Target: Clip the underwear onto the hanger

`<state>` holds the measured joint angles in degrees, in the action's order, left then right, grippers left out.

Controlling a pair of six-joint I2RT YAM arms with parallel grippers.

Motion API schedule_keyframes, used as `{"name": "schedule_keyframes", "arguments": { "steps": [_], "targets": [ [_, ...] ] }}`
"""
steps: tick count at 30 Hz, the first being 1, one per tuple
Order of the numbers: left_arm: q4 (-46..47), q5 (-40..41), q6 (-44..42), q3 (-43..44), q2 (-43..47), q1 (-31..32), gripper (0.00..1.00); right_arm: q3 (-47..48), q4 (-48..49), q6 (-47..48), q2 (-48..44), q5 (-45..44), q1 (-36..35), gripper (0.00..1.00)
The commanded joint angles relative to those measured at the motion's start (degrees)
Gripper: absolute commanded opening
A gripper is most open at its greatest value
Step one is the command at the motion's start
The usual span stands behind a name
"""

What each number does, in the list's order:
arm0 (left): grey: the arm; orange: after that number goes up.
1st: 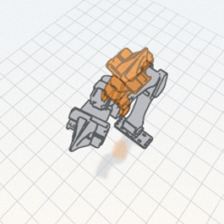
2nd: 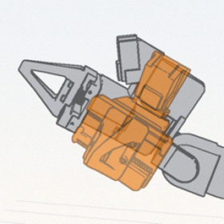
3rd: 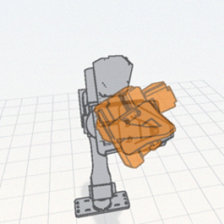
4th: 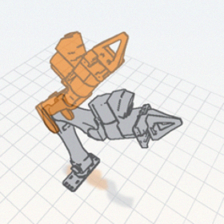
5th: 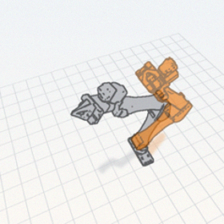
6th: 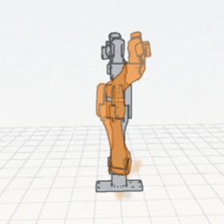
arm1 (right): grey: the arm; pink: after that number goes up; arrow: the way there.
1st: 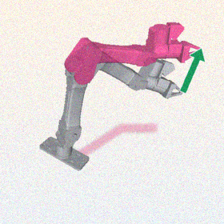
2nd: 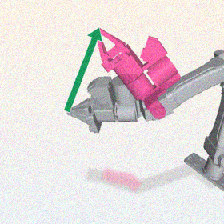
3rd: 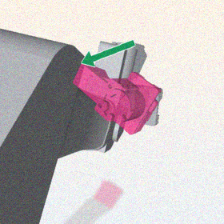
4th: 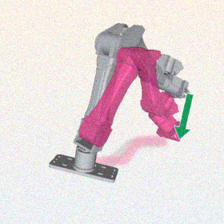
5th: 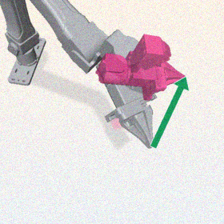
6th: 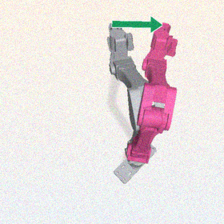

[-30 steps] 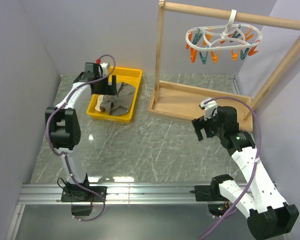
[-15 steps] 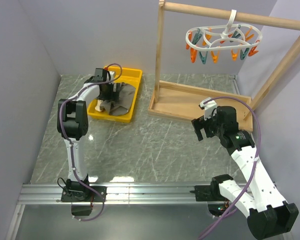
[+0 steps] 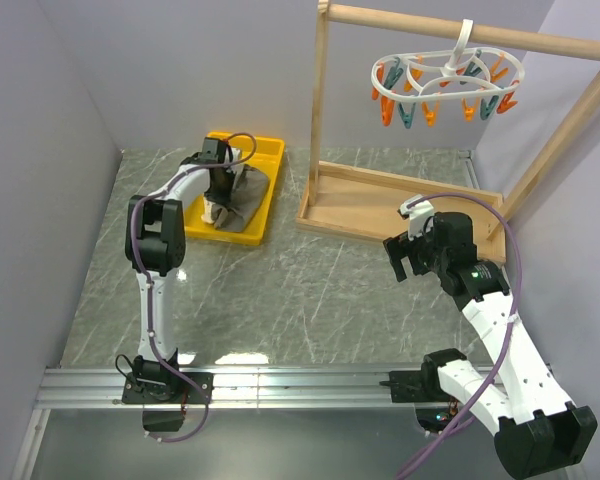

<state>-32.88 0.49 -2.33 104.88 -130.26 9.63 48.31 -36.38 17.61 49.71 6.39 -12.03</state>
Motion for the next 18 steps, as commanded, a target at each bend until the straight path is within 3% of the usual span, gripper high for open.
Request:
{"name": "schedule_keyframes", "arguments": {
  "steps": [1, 2, 5, 12, 18],
  "targets": [
    [-4.7, 1.8, -2.2, 2.9, 0.9, 0.0, 0.07, 0.6, 1.6, 0.3, -0.8, -0.9, -0.2, 1.00],
    [-5.3, 0.7, -2.3, 3.4, 1.6, 0.0, 0.00, 0.7, 1.4, 0.3, -0.8, -0.8, -0.2, 1.00],
    [-7.9, -2.9, -3.6, 5.5, 5.9, 0.0, 0.00, 1.0, 1.2, 0.4, -1.3, -0.3, -0.1, 1.00],
    [-16.2, -19.4, -8.6, 10.9, 18.7, 0.2, 0.00, -0.1, 0.3, 1.0, -2.0, -0.3, -0.2, 1.00],
    [-22.0, -25.2, -13.4, 9.3, 27.3, 2.9, 0.00, 1.3, -0.7, 1.3, -1.3, -1.2, 0.3, 1.00]
  ]
}}
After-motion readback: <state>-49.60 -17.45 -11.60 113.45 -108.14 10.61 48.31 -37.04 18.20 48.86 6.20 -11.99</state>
